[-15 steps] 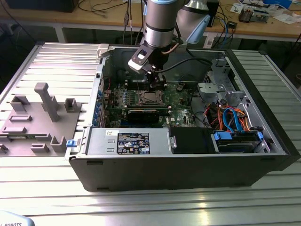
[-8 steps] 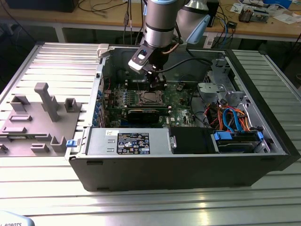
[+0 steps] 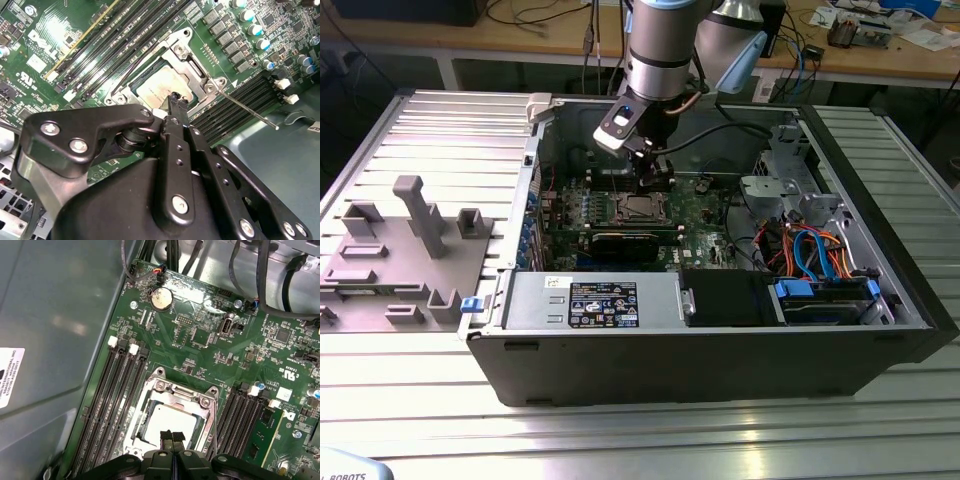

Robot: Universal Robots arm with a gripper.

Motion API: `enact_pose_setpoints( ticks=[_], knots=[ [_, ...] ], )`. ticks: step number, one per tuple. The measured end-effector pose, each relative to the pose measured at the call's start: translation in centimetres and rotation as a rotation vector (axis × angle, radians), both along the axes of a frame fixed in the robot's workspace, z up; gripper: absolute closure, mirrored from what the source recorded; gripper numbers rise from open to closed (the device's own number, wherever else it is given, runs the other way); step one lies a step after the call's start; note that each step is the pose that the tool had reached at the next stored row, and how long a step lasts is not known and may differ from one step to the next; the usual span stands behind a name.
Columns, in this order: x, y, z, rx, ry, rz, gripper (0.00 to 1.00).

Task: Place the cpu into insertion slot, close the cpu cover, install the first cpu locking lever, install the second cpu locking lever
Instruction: 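Install the first cpu locking lever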

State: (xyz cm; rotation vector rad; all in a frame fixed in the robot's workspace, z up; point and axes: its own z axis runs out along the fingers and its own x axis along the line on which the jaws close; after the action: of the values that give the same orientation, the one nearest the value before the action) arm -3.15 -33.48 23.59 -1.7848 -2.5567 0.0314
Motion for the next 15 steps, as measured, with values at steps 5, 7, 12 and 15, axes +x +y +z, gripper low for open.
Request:
enact_pose_setpoints(
  ticks=[5,7,12,15],
  knots=[
    [0.00,0.00,0.00,0.0000,0.0000,0.008,0.89],
    [0.00,0.00,0.00,0.0000,0.0001,0.011,0.89],
    [0.00,0.00,0.00,0.0000,0.0000,0.018,0.89],
    [0.00,0.00,0.00,0.0000,0.0000,0.023,0.89]
  ],
)
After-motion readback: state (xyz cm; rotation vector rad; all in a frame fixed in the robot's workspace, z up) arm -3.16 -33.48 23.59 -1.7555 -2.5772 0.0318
